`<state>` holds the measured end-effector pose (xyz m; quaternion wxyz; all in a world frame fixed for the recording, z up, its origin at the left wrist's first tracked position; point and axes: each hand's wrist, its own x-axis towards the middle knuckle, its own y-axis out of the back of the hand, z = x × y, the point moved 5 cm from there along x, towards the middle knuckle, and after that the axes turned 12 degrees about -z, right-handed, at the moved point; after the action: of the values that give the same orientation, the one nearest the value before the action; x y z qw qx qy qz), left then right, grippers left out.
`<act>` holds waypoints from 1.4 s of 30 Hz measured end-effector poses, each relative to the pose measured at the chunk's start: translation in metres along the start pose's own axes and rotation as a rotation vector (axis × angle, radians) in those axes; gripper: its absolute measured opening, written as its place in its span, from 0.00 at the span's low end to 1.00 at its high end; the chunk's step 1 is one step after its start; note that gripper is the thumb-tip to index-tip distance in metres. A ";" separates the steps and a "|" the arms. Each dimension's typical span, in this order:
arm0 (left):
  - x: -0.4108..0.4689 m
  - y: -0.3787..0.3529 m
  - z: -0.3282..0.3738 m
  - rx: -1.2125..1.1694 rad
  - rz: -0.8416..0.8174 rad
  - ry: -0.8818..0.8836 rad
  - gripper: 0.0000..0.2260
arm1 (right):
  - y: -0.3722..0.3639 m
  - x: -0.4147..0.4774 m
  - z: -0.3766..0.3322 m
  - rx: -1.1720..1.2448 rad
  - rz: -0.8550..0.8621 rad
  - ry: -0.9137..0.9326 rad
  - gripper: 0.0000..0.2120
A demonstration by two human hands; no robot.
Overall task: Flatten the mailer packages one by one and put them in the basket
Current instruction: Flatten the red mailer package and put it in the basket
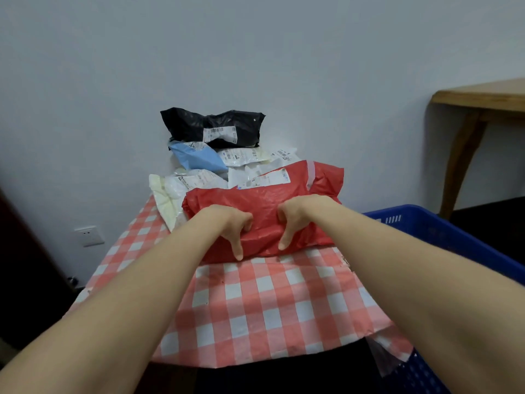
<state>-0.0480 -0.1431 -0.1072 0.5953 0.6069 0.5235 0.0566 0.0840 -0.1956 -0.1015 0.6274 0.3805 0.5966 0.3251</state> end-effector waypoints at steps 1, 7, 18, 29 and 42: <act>0.003 -0.002 -0.001 0.012 -0.013 0.002 0.33 | -0.004 0.002 -0.002 -0.036 0.001 -0.002 0.40; 0.015 -0.008 0.005 0.032 -0.060 -0.029 0.30 | -0.016 0.018 -0.003 -0.207 0.031 -0.043 0.38; 0.035 -0.021 0.003 -0.001 -0.058 -0.086 0.20 | -0.020 0.037 0.000 -0.198 0.102 0.015 0.18; 0.019 0.015 -0.018 -0.580 0.013 -0.105 0.15 | 0.032 0.014 0.014 0.079 0.262 0.015 0.15; 0.060 -0.012 -0.020 -0.200 0.066 -0.074 0.20 | 0.006 0.046 0.013 -0.049 0.109 -0.042 0.32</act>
<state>-0.0420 -0.0915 -0.1442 0.6697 0.5631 0.4725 0.1059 0.1004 -0.1542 -0.1192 0.6303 0.4038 0.5536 0.3651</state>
